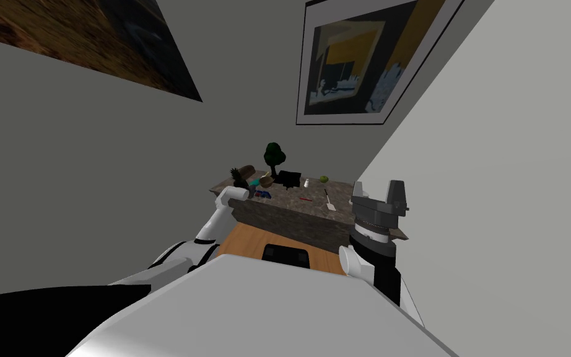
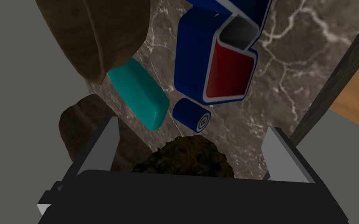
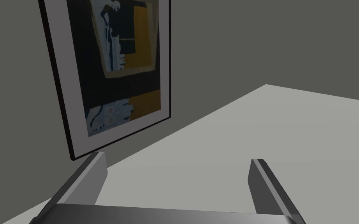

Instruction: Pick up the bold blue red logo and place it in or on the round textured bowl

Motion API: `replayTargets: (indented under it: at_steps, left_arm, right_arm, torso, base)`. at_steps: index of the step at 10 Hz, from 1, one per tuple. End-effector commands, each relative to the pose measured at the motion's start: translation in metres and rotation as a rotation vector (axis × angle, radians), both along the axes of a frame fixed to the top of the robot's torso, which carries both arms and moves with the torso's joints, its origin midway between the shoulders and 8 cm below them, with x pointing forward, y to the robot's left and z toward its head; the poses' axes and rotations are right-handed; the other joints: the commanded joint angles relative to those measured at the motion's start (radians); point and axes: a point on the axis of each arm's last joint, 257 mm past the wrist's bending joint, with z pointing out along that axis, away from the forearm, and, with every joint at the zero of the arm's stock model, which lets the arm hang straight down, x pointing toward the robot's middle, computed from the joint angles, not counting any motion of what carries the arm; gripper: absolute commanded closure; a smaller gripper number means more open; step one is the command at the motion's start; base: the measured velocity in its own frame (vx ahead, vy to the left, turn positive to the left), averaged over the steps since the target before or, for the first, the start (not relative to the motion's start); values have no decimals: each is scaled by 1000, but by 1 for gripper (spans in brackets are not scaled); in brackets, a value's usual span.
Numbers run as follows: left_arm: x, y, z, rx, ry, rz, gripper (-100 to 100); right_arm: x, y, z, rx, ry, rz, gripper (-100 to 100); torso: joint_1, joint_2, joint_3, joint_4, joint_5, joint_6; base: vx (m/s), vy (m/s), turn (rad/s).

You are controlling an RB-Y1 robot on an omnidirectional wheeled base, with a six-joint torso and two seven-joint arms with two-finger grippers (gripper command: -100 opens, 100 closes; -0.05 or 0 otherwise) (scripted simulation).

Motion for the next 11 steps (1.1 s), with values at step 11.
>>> replayTargets:
  at_steps: [11]
  left_arm:
    - [-16, -11, -13, -65, 271, 30, -100]
  right_arm:
    - [0, 0, 0, 0, 0, 0, 0]
  torso:
    - [0, 0, 0, 0, 0, 0]
  base:
    - [30, -1, -21]
